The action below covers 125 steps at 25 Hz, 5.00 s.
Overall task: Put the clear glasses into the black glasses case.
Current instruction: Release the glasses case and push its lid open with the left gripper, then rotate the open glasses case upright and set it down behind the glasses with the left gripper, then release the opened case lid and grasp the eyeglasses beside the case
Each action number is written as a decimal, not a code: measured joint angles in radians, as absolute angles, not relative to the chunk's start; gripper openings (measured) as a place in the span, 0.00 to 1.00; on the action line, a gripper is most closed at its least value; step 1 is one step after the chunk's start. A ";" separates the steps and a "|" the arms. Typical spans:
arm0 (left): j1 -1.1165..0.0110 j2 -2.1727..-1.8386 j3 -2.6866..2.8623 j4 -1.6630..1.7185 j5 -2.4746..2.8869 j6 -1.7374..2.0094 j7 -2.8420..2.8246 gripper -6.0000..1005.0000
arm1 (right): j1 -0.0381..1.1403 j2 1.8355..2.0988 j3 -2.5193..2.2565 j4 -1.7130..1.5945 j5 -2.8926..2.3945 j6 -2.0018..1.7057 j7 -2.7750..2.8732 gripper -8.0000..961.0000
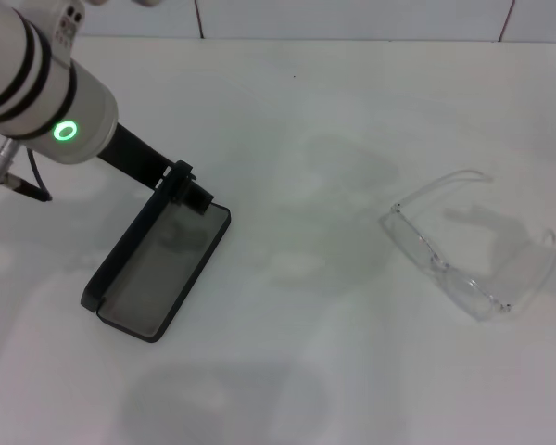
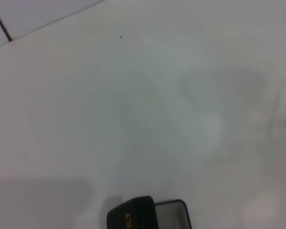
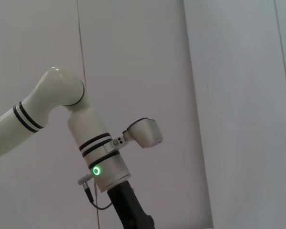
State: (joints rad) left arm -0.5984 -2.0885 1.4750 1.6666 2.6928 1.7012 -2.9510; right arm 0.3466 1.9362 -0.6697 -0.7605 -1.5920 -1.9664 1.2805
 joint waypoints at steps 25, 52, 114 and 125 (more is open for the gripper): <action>-0.606 -2.087 1.488 1.490 2.711 1.677 -2.909 0.58 | 0.359 1.936 -0.663 -0.725 -1.592 -1.965 1.237 0.84; -0.651 -2.088 1.655 1.685 2.622 1.715 -2.778 0.23 | 0.330 1.940 -0.495 -0.660 -1.580 -2.029 1.214 0.83; -0.827 -2.098 1.867 1.359 2.473 1.312 -2.315 0.34 | 0.148 1.949 -0.226 -0.561 -1.478 -2.136 1.146 0.83; -0.680 -2.095 1.708 1.729 2.184 1.406 -2.336 0.41 | 0.279 1.955 -0.276 -1.024 -1.850 -2.028 1.688 0.82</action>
